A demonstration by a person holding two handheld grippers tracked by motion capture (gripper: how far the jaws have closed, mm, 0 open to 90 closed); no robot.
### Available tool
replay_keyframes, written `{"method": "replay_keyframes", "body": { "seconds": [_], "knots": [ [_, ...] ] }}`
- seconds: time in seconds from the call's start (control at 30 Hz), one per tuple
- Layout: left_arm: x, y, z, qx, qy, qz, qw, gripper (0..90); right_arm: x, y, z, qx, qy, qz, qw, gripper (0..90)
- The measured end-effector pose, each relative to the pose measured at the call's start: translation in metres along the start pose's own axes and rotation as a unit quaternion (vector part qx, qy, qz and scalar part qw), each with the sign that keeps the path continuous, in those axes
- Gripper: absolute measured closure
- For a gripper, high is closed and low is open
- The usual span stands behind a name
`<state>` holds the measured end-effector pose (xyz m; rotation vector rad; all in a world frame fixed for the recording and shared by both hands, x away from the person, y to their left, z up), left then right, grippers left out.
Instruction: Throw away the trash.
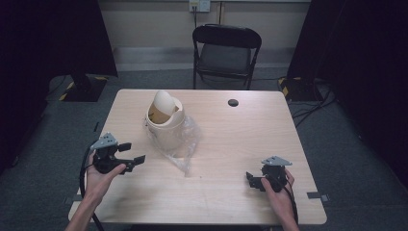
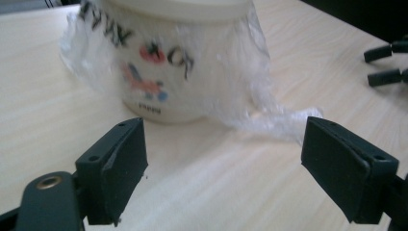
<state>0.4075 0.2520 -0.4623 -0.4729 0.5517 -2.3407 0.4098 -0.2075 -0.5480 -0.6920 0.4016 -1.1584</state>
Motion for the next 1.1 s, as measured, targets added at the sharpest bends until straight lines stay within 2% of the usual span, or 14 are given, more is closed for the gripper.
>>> {"method": "replay_keyframes", "body": {
  "seconds": [0.1,0.17,0.27,0.5,0.57,0.6,0.67,0.77,0.9,1.1],
  "knots": [
    [0.000,0.001,-0.014,-0.008,-0.010,0.010,0.9999,15.9,0.000,0.000,0.000,0.000,0.000,0.000,1.0000,9.5],
    [0.000,0.004,-0.024,-0.022,-0.017,0.016,0.9995,15.9,0.000,0.000,0.000,0.000,0.000,0.000,1.0000,9.5],
    [-0.003,0.008,-0.041,-0.056,-0.014,0.038,0.9976,16.1,0.000,0.000,0.000,0.000,0.000,0.000,1.0000,9.5],
    [-0.006,0.016,-0.067,-0.085,-0.020,0.059,0.9945,16.1,0.000,0.000,0.000,0.000,0.000,0.000,1.0000,9.5],
    [-0.005,0.021,-0.073,-0.098,-0.014,0.058,0.9933,16.1,0.000,0.000,0.000,0.000,0.000,0.000,1.0000,9.5],
    [-0.005,0.023,-0.076,-0.108,-0.006,0.059,0.9924,16.1,0.000,0.000,0.000,0.000,0.000,0.000,1.0000,9.5],
    [-0.007,0.026,-0.079,-0.120,0.005,0.069,0.9903,16.2,0.000,0.000,0.000,0.000,0.000,0.000,1.0000,9.5],
    [-0.013,0.029,-0.081,-0.106,0.012,0.089,0.9903,15.4,0.000,0.000,0.000,0.000,0.000,0.000,1.0000,9.5],
    [-0.015,0.031,-0.081,-0.096,0.018,0.091,0.9911,13.0,0.000,0.000,0.000,0.000,0.000,0.000,1.0000,9.5],
    [-0.015,0.031,-0.081,-0.096,0.020,0.090,0.9911,12.1,0.000,0.000,0.000,0.000,0.000,0.000,1.0000,9.5]
  ]
}}
Point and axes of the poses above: each handheld gripper's, and its own axes: y roughly forward along the jaws, z roughly out of its top, x roughly to its right, the point moved 7 cm from there along y, roughly forward along the jaws, and after that the axes turned 4 degrees about -z, right-handed, at the moved point
